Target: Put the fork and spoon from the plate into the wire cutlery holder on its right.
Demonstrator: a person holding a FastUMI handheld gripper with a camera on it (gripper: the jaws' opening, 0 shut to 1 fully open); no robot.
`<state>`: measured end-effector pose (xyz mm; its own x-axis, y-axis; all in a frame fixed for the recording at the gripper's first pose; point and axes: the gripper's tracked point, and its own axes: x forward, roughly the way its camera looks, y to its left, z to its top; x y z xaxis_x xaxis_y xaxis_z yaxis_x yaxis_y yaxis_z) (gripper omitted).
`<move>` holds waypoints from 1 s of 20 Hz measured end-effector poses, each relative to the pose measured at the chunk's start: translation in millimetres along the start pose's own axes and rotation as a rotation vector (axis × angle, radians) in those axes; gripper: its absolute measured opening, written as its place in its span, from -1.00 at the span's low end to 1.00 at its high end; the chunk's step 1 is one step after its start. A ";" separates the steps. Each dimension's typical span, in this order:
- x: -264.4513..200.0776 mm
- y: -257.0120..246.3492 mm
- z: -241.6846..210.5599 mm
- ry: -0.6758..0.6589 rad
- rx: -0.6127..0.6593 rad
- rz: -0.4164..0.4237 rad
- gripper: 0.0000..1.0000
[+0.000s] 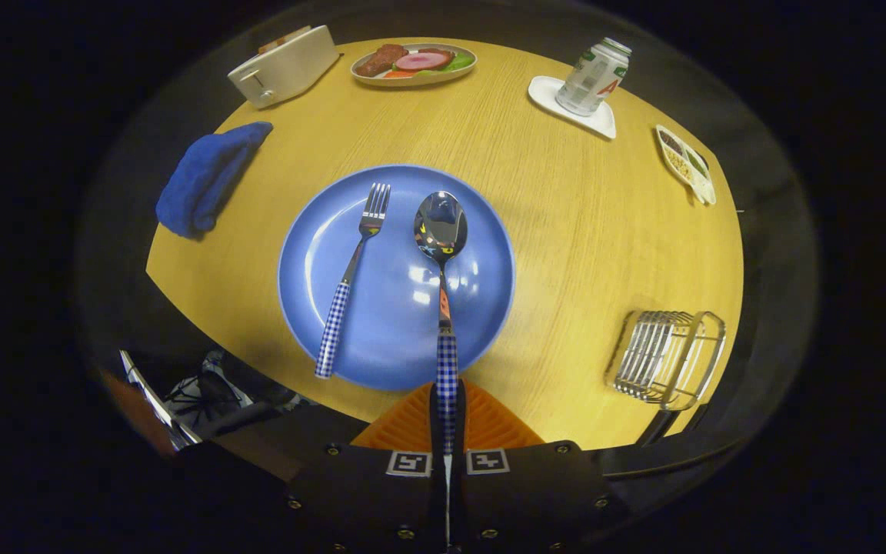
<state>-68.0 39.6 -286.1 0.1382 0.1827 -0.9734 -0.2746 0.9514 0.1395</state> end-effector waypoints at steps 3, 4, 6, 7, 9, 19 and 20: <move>-26.6 -20.4 -8.7 0.010 -0.015 -0.020 -0.95; -34.2 -28.4 -14.0 0.019 -0.024 -0.033 -0.95; -50.1 -46.8 -27.6 0.052 -0.029 -0.050 -0.95; -56.6 -60.2 -35.6 0.075 -0.036 -0.066 -0.95; -68.8 -85.4 -53.6 0.130 -0.034 -0.082 -0.95; -104.5 -182.8 -107.8 0.309 -0.017 -0.144 -0.95; -102.8 -188.9 -107.5 0.325 -0.021 -0.143 -0.96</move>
<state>-132.7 -185.6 -231.9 -0.1320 -0.0433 -0.9903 -0.2944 0.9557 -0.0025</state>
